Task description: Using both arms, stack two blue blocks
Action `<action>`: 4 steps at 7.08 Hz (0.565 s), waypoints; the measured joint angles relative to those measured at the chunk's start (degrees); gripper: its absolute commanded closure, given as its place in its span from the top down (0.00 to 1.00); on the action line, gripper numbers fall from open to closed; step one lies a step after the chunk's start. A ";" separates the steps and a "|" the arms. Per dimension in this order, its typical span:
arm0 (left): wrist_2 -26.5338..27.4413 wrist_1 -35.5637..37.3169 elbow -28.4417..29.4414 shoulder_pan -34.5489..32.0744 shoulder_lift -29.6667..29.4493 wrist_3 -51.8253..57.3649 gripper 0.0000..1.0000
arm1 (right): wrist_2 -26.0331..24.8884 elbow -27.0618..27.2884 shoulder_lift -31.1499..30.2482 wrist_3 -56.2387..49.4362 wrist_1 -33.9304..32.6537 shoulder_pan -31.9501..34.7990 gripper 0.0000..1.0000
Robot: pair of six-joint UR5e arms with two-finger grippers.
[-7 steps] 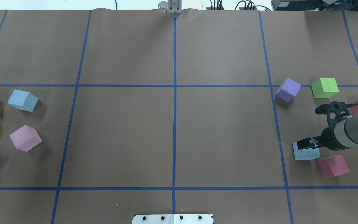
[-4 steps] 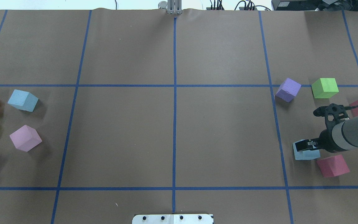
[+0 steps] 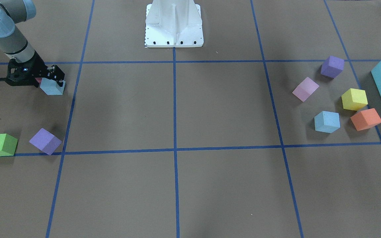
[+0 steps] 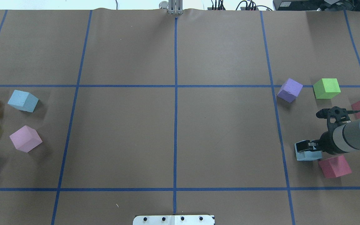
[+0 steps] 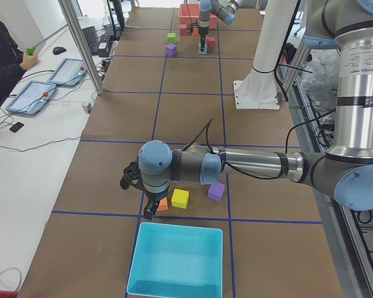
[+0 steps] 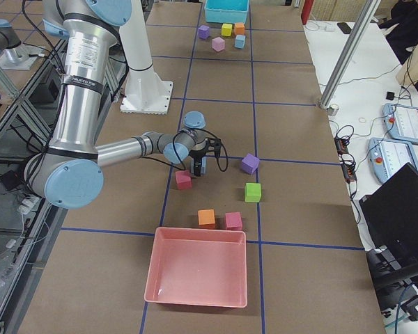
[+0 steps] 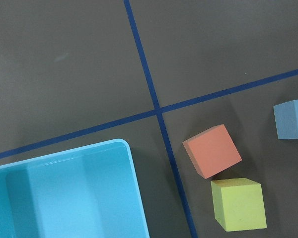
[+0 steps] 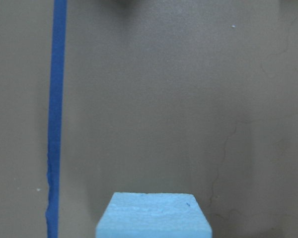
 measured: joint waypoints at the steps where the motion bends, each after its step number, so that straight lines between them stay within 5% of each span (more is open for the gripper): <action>1: 0.00 0.00 0.00 0.00 0.00 0.03 0.98 | 0.04 -0.38 -0.01 0.25 0.73 -0.08 1.00; 3: 0.02 0.00 0.05 0.00 0.00 0.05 0.98 | -0.01 -0.46 -0.02 0.62 1.10 -0.36 0.92; 4: 0.04 0.00 0.06 0.00 0.00 0.05 0.98 | -0.13 -0.39 -0.01 0.90 1.13 -0.60 0.77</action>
